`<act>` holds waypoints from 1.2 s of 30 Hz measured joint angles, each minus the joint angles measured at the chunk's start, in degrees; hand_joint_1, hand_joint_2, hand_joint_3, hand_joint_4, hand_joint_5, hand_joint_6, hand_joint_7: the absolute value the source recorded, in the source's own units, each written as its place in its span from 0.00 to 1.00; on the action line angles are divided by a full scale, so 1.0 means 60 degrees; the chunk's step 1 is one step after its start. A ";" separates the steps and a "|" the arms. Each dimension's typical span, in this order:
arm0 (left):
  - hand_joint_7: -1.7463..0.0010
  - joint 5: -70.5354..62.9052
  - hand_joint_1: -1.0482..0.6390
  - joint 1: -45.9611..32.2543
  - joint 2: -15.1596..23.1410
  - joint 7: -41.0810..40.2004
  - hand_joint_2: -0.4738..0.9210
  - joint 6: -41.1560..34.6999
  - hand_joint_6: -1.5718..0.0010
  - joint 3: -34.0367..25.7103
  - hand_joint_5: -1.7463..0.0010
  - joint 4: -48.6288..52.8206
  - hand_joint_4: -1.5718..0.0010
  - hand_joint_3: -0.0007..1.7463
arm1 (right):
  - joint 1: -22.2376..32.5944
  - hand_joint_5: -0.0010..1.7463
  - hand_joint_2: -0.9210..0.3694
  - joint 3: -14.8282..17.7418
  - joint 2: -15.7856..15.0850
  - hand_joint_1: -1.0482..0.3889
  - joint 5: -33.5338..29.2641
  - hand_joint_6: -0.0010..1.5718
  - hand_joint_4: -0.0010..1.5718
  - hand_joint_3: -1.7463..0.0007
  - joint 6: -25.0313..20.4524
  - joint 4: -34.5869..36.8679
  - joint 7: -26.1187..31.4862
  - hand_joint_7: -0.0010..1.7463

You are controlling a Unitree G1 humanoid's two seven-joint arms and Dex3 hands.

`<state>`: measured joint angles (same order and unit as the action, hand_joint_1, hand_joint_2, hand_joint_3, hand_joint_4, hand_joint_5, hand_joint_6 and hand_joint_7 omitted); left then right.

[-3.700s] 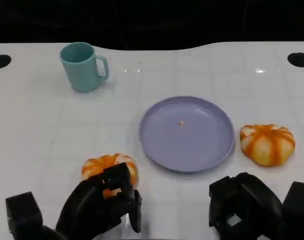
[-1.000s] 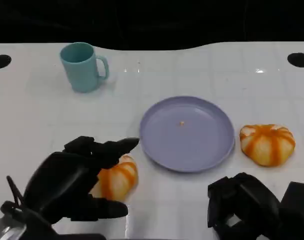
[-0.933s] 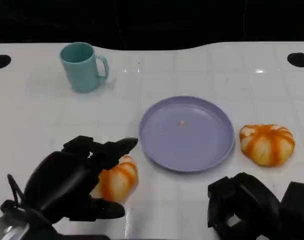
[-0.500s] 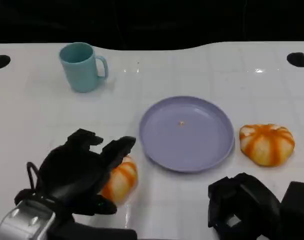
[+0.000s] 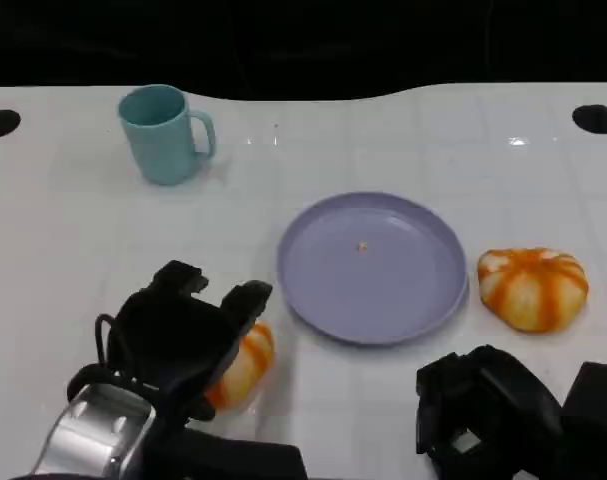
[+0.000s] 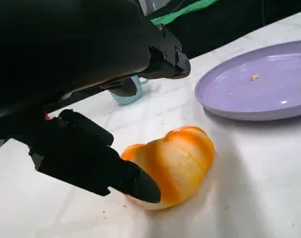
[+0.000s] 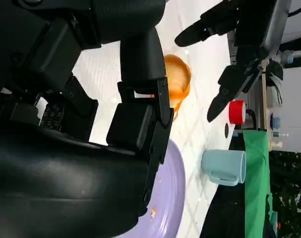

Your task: Grasp the bread from the table and place it into the plate.

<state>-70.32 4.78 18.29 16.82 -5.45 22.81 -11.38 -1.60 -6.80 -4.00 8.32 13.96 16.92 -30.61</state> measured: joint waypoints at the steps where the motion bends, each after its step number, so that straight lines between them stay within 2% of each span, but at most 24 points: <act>1: 1.00 0.0005 0.39 0.0089 -0.0039 0.0070 0.80 -0.0054 0.87 0.0048 0.72 0.0111 0.94 0.00 | 0.0001 0.72 0.63 0.0000 0.0002 0.00 0.0008 1.00 0.99 0.32 -0.0040 -0.0009 -0.0005 0.54; 6: 1.00 0.0000 0.33 0.0437 -0.0235 0.0534 0.80 -0.0502 0.88 0.0325 0.71 0.0608 0.94 0.00 | 0.0019 0.72 0.62 -0.0010 0.0002 0.00 -0.0006 1.00 0.99 0.32 -0.0085 -0.0030 0.0034 0.55; 16: 1.00 0.0145 0.33 0.1000 -0.0608 0.0798 0.83 -0.1254 0.93 0.0651 0.70 0.1695 0.97 0.01 | 0.0032 0.72 0.62 -0.0020 0.0000 0.00 -0.0008 1.00 0.99 0.32 -0.0082 -0.0050 0.0041 0.54; 19: 0.99 0.0302 0.34 0.1172 -0.0662 0.0791 0.84 -0.1324 0.92 0.0703 0.69 0.2100 0.97 0.01 | 0.0034 0.72 0.62 -0.0020 -0.0002 0.00 -0.0006 1.00 0.99 0.33 -0.0084 -0.0061 0.0039 0.54; 21: 0.98 0.0459 0.36 0.1322 -0.0665 0.0793 0.85 -0.1366 0.87 0.0718 0.68 0.2349 0.92 0.01 | 0.0038 0.72 0.62 -0.0021 -0.0002 0.00 -0.0007 1.00 0.99 0.32 -0.0085 -0.0079 0.0043 0.54; 23: 0.97 0.0669 0.38 0.1476 -0.0657 0.0790 0.87 -0.1330 0.75 0.0738 0.68 0.2645 0.78 0.01 | 0.0064 0.72 0.61 -0.0024 -0.0005 0.00 -0.0012 1.00 0.99 0.33 -0.0086 -0.0126 0.0063 0.54; 24: 0.97 0.0804 0.39 0.1555 -0.0634 0.0783 0.89 -0.1259 0.70 0.0756 0.63 0.2802 0.71 0.01 | 0.0085 0.72 0.61 -0.0026 -0.0006 0.00 -0.0013 1.00 0.99 0.33 -0.0086 -0.0168 0.0075 0.54; 25: 0.98 0.0893 0.39 0.1612 -0.0593 0.0765 0.91 -0.1181 0.62 0.0786 0.44 0.2929 0.62 0.01 | 0.0093 0.72 0.61 -0.0031 -0.0006 0.00 -0.0013 1.00 0.99 0.33 -0.0086 -0.0198 0.0079 0.54; 28: 0.96 0.1080 0.42 0.1850 -0.0507 0.0512 0.95 -0.0994 0.46 0.0843 0.22 0.3236 0.54 0.03 | 0.0099 0.72 0.61 -0.0036 -0.0012 0.00 -0.0025 1.00 0.99 0.33 -0.0084 -0.0208 0.0093 0.54; 30: 0.96 0.1252 0.44 0.1999 -0.0484 0.0246 0.98 -0.0875 0.37 0.0853 0.19 0.3452 0.51 0.05 | 0.0101 0.72 0.61 -0.0042 -0.0013 0.00 -0.0036 1.00 0.99 0.33 -0.0083 -0.0209 0.0107 0.54; 32: 0.96 0.1576 0.45 0.2017 -0.0479 -0.0297 0.97 -0.0632 0.26 0.0818 0.20 0.3720 0.48 0.11 | 0.0112 0.72 0.61 -0.0039 -0.0015 0.00 -0.0033 1.00 0.99 0.33 -0.0084 -0.0211 0.0108 0.54; 36: 0.96 0.2103 0.41 0.2025 -0.0396 -0.1223 0.91 -0.0130 0.18 0.0767 0.20 0.4178 0.44 0.12 | 0.0123 0.72 0.61 -0.0041 -0.0015 0.00 -0.0031 1.00 0.99 0.33 -0.0084 -0.0213 0.0105 0.54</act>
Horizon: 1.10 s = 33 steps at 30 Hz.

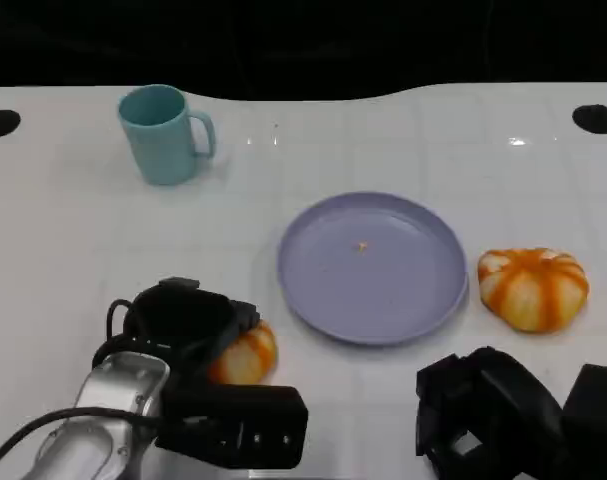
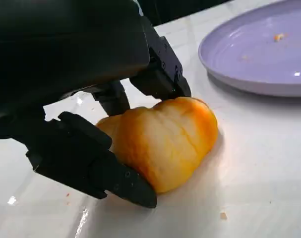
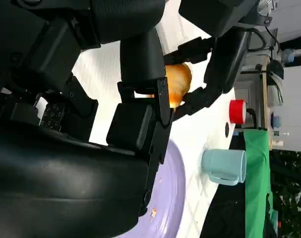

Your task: Grasp the bread from the table and place it into the plate.

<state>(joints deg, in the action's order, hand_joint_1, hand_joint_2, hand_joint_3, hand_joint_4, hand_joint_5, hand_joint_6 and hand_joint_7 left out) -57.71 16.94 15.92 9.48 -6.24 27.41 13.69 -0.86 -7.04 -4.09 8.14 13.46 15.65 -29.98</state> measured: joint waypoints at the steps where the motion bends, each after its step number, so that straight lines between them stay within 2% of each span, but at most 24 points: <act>1: 0.95 0.0104 0.42 0.0007 0.0021 -0.0187 0.90 0.0101 0.16 0.0000 0.19 0.0087 0.44 0.12 | 0.0000 0.72 0.61 -0.0001 0.0000 0.00 0.0000 1.00 0.99 0.33 0.0001 0.0000 0.0000 0.54; 2: 0.94 0.0155 0.43 0.0021 0.0039 -0.0461 0.90 0.0200 0.15 0.0000 0.12 0.0202 0.44 0.16 | 0.0000 0.71 0.61 -0.0001 0.0000 0.00 0.0000 1.00 0.99 0.33 0.0001 0.0000 0.0000 0.54; 3: 0.91 0.0203 0.44 0.0021 0.0053 -0.0813 0.85 0.0304 0.15 0.0000 0.08 0.0310 0.45 0.27 | 0.0003 0.71 0.60 0.0000 0.0000 0.00 0.0000 1.00 0.99 0.33 0.0001 0.0000 0.0000 0.55; 4: 0.82 0.0236 0.44 0.0022 0.0063 -0.1223 0.79 0.0448 0.18 0.0001 0.04 0.0451 0.46 0.41 | 0.0006 0.71 0.60 0.0000 0.0000 0.00 -0.0001 1.00 0.99 0.33 0.0001 0.0000 0.0002 0.55; 5: 0.54 0.0275 0.45 0.0020 0.0069 -0.1620 0.72 0.0597 0.31 0.0002 0.02 0.0594 0.45 0.57 | 0.0008 0.71 0.60 -0.0002 -0.0001 0.00 -0.0004 1.00 0.99 0.33 0.0000 -0.0001 0.0007 0.55; 8: 0.16 0.0348 0.46 -0.0017 0.0069 -0.2653 0.67 0.0969 0.49 0.0012 0.00 0.1041 0.44 0.73 | 0.0009 0.71 0.60 -0.0011 -0.0003 0.00 -0.0013 1.00 0.99 0.33 0.0003 -0.0003 0.0010 0.55; 10: 0.05 0.0393 0.45 -0.0032 0.0065 -0.3358 0.67 0.1232 0.56 0.0022 0.00 0.1329 0.45 0.75 | 0.0012 0.71 0.60 -0.0013 -0.0005 0.00 -0.0013 1.00 0.99 0.33 0.0005 -0.0004 0.0010 0.55; 15: 0.03 0.0382 0.45 -0.0043 0.0067 -0.4449 0.67 0.1537 0.58 0.0060 0.00 0.1754 0.46 0.79 | 0.0014 0.71 0.61 -0.0016 -0.0008 0.00 -0.0004 1.00 0.99 0.33 0.0005 -0.0006 0.0003 0.55; 23: 0.00 0.0383 0.48 -0.0020 0.0183 -0.4685 0.57 0.1585 0.55 0.0037 0.00 0.1650 0.43 0.85 | 0.0013 0.71 0.60 -0.0023 -0.0007 0.00 -0.0011 1.00 0.99 0.32 0.0005 -0.0003 0.0017 0.55; 25: 0.01 0.0383 0.48 -0.0012 0.0273 -0.4848 0.57 0.1673 0.56 0.0012 0.00 0.1577 0.42 0.85 | 0.0013 0.71 0.60 -0.0028 -0.0007 0.00 -0.0013 1.00 0.99 0.33 0.0004 -0.0003 0.0026 0.54; 30: 0.10 0.0444 0.47 0.0012 0.0431 -0.4975 0.58 0.1867 0.50 -0.0057 0.00 0.1386 0.41 0.87 | 0.0005 0.71 0.60 -0.0036 -0.0007 0.00 -0.0023 1.00 0.99 0.32 0.0010 0.0018 0.0025 0.55; 33: 0.02 0.0580 0.47 0.0022 0.0535 -0.4997 0.58 0.2081 0.53 -0.0189 0.00 0.1186 0.41 0.85 | 0.0006 0.71 0.63 -0.0079 -0.0007 0.00 -0.0095 1.00 1.00 0.30 0.0000 0.0004 0.0063 0.56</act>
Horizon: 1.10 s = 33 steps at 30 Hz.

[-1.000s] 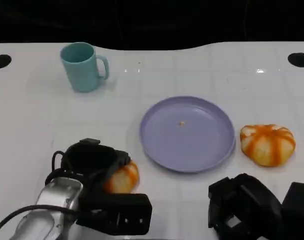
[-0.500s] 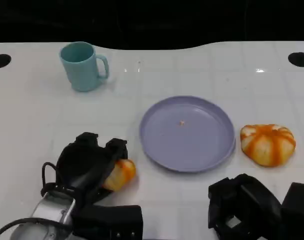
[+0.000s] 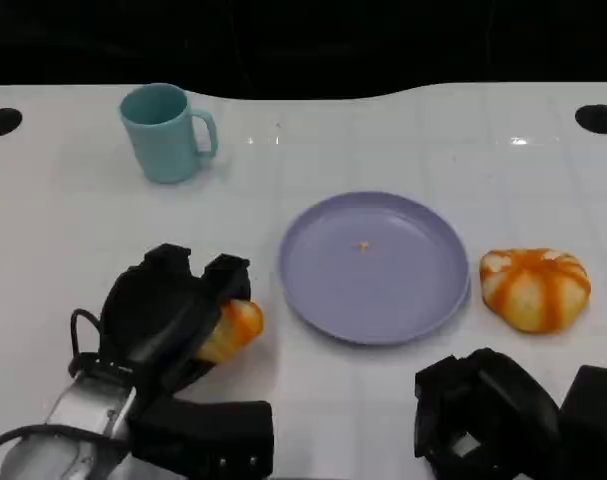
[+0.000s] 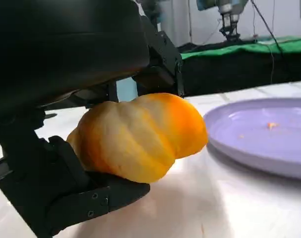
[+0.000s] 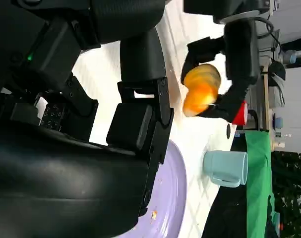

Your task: Grasp the bread from the table and place it into the plate.

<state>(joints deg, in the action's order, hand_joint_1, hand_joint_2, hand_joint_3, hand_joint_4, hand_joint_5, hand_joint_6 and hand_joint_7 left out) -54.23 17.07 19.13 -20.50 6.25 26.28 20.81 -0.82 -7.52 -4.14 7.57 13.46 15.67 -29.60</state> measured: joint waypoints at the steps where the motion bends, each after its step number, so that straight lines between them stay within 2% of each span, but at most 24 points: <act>1: 0.01 0.0020 0.47 0.0002 0.0040 -0.0036 0.58 0.0067 0.53 -0.0041 0.00 -0.0056 0.41 0.84 | 0.0002 0.71 0.64 -0.0026 0.0000 0.00 -0.0055 1.00 1.00 0.30 -0.0022 -0.0023 0.0021 0.57; 8: 0.00 0.0072 0.46 0.0029 0.0018 -0.0442 0.62 0.0274 0.53 -0.0232 0.00 -0.0440 0.39 0.79 | 0.0000 0.71 0.67 -0.0038 0.0000 0.00 -0.0069 1.00 0.99 0.28 -0.0170 -0.0051 0.0089 0.56; 12: 0.00 0.0079 0.47 0.0247 -0.0088 -0.0738 0.63 0.0420 0.56 -0.0284 0.00 -0.0539 0.42 0.66 | -0.0001 0.72 0.66 -0.0038 -0.0001 0.00 -0.0052 1.00 0.99 0.28 -0.0206 -0.0050 0.0001 0.55; 17: 0.00 0.0164 0.47 0.0492 -0.0143 -0.0785 0.61 0.0543 0.56 -0.0413 0.00 -0.0691 0.42 0.62 | -0.0002 0.71 0.65 -0.0031 0.0010 0.00 -0.0007 1.00 0.99 0.29 -0.0174 0.0030 -0.0107 0.54; 19: 0.00 0.0190 0.46 0.0551 -0.0158 -0.0786 0.59 0.0610 0.56 -0.0423 0.00 -0.0691 0.41 0.64 | -0.0007 0.71 0.65 -0.0014 0.0025 0.00 -0.0007 1.00 1.00 0.30 -0.0097 0.0133 -0.0112 0.54; 24: 0.00 0.0296 0.45 0.0789 -0.0282 -0.1173 0.54 0.0933 0.56 -0.0436 0.00 -0.0602 0.41 0.77 | -0.0018 0.70 0.62 0.0004 0.0094 0.00 0.0038 1.00 1.00 0.32 0.0169 0.0375 -0.0206 0.53; 33: 0.00 0.0377 0.46 0.1428 -0.0851 -0.1221 0.52 0.1215 0.54 -0.0258 0.00 -0.0085 0.38 0.79 | 0.0040 0.70 0.63 -0.0024 0.0096 0.00 0.0027 1.00 1.00 0.33 0.0140 0.0188 -0.0177 0.53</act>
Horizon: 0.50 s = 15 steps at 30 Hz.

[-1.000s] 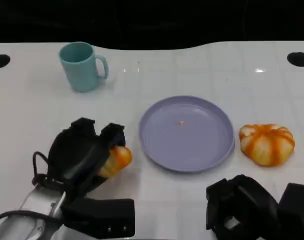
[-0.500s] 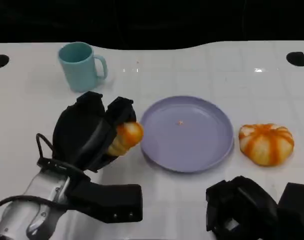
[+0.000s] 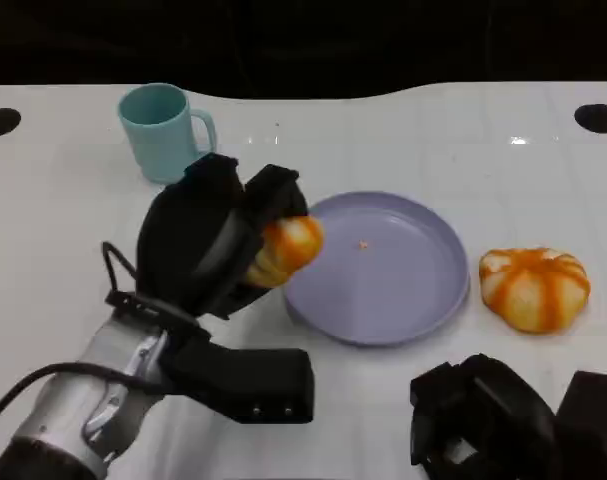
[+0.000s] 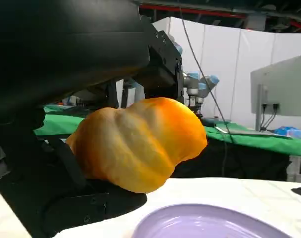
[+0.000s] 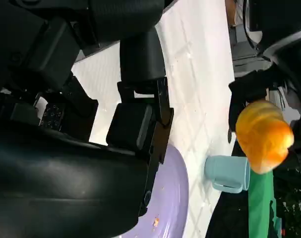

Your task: Grasp the bread from the table and place it into the plate.

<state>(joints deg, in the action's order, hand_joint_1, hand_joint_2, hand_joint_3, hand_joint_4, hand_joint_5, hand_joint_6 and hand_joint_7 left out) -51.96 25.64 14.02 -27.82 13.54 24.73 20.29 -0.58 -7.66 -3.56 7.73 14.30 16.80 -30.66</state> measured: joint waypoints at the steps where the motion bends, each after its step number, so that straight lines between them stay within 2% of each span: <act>1: 0.00 0.0020 0.46 0.0089 -0.0060 -0.0013 0.52 0.0066 0.54 0.0042 0.00 0.0090 0.38 0.79 | 0.0006 0.70 0.63 0.0002 0.0009 0.00 0.0042 1.00 1.00 0.33 -0.0002 0.0002 -0.0018 0.53; 8: 0.00 0.0104 0.47 0.0830 -0.0555 -0.0018 0.51 0.0389 0.53 0.0371 0.00 0.1094 0.39 0.80 | 0.0165 0.70 0.65 -0.0001 0.0038 0.00 0.0123 1.00 0.99 0.32 -0.0003 -0.0003 -0.0047 0.53; 15: 0.00 0.0110 0.47 0.1915 -0.1111 -0.0058 0.50 0.0625 0.52 0.0743 0.00 0.2768 0.38 0.79 | 0.0278 0.73 0.61 -0.0203 0.0040 0.00 -0.0098 1.00 0.96 0.33 -0.0028 -0.0207 0.0142 0.54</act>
<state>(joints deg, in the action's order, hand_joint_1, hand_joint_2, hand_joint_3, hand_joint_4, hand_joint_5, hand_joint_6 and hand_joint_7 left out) -51.30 37.13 7.35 -28.17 17.29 29.18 36.90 1.09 -8.88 -3.32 7.14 14.13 15.56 -29.81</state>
